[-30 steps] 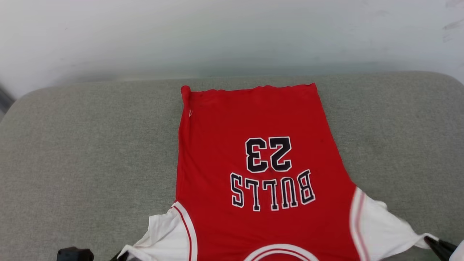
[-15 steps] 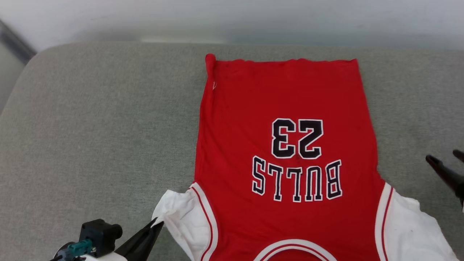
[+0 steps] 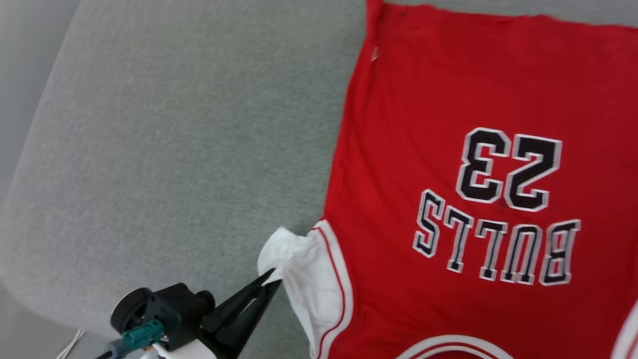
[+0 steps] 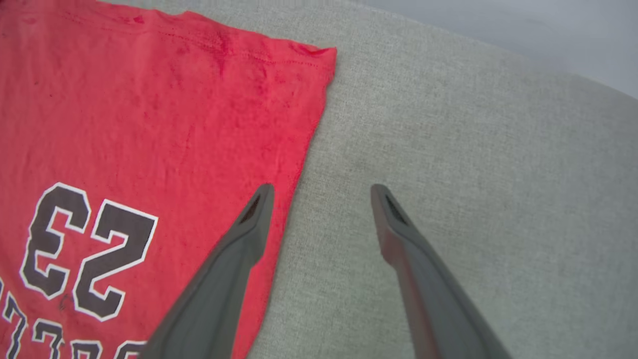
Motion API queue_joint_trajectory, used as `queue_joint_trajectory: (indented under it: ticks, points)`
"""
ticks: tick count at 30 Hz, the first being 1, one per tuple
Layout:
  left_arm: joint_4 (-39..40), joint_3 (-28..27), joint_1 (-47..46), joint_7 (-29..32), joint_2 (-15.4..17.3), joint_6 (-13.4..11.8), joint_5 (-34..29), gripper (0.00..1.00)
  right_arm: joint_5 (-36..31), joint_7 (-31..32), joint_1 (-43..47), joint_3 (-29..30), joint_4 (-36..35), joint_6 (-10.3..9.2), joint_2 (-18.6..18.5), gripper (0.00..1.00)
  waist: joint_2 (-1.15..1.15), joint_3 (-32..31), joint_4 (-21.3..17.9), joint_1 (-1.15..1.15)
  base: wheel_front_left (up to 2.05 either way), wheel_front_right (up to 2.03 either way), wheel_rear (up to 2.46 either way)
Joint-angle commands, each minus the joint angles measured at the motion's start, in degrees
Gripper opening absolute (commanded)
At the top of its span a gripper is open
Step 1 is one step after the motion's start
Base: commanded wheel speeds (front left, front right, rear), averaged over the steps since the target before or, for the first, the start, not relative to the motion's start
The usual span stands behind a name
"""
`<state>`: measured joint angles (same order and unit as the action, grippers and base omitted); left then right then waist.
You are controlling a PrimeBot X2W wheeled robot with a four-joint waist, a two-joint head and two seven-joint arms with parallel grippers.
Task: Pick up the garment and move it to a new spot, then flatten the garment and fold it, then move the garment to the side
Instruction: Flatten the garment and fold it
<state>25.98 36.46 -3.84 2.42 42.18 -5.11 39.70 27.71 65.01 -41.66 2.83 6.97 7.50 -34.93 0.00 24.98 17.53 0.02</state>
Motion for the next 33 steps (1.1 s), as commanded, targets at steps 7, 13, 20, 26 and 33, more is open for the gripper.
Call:
queue_joint_trajectory:
  ticks: [7,13,20,26,33]
  points:
    - [2.9,2.6,-3.9,0.6,-2.8,1.5,-2.4,0.00,-10.8,6.3,-13.7,2.3,7.9,-0.02,0.3,1.00,0.00,9.3,9.8,-0.02,0.00,0.00,0.00]
    - [2.8,3.4,-5.1,0.3,-4.2,2.3,-2.8,0.00,-14.5,6.8,-16.1,3.2,10.9,-0.02,-1.0,1.00,0.00,11.4,12.2,-0.02,0.00,0.00,0.00]
    - [1.1,3.8,-6.0,-0.8,-5.6,3.1,-2.1,0.00,-14.7,7.8,-12.3,3.1,13.5,-0.02,-0.7,1.00,0.00,12.8,13.7,-0.02,0.00,0.00,0.00]
    - [-0.8,3.8,-6.2,-1.7,-6.2,3.5,-1.6,0.00,-14.3,8.2,-8.8,2.8,13.6,-0.02,-1.8,0.00,0.00,11.9,13.4,-0.02,0.00,0.00,0.00]
    - [-3.0,2.8,-5.6,-2.2,-5.3,3.0,-1.0,0.00,-13.7,6.1,-5.6,3.5,14.3,-0.03,-1.8,0.00,0.00,7.2,9.8,-0.02,0.00,0.00,0.00]
